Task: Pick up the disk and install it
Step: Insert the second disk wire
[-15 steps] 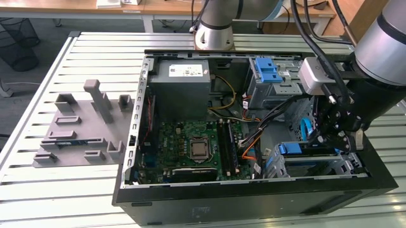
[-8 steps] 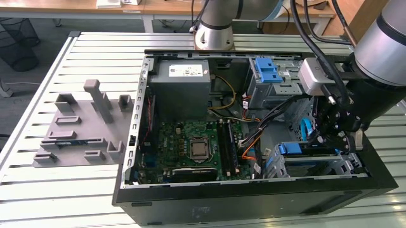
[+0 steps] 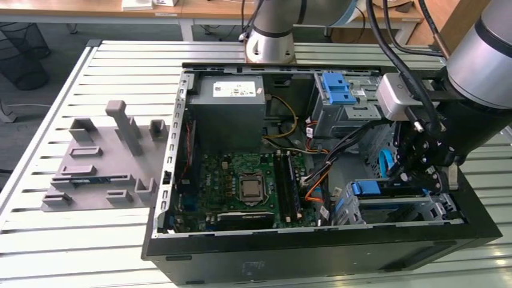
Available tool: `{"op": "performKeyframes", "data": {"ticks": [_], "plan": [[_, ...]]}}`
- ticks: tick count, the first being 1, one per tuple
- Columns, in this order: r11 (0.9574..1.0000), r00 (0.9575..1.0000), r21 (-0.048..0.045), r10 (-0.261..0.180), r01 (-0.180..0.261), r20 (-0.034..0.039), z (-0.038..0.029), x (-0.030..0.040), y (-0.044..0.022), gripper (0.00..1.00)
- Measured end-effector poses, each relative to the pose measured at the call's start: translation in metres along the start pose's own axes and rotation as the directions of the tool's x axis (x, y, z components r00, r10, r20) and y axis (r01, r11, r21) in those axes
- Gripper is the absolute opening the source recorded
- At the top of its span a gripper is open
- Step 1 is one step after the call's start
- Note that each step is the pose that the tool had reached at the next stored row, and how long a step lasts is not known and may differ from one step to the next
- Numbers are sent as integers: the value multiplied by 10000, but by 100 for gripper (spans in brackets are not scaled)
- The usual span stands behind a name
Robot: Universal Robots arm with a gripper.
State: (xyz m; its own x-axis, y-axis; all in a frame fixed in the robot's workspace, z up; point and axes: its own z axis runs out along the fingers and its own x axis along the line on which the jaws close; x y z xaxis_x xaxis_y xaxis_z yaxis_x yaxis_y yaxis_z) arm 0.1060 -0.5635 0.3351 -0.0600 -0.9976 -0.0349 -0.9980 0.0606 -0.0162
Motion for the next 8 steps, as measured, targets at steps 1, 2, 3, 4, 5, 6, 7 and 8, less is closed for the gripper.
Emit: {"op": "performKeyframes", "data": {"ticks": [1,2,3,4,5,6,7,8], "plan": [[10000,10000,0,0,0,1,-2,0,0,17],[10000,10000,0,0,0,1,-4,0,0,17],[10000,10000,0,0,0,-3,-9,0,0,17],[10000,10000,0,0,0,-3,-13,0,0,17],[10000,10000,0,0,0,-2,-16,-1,0,17],[10000,10000,0,0,0,-2,-19,-1,0,17],[10000,10000,0,0,0,-3,-23,-1,0,17],[10000,10000,0,0,0,-2,-26,-1,0,17]]}}
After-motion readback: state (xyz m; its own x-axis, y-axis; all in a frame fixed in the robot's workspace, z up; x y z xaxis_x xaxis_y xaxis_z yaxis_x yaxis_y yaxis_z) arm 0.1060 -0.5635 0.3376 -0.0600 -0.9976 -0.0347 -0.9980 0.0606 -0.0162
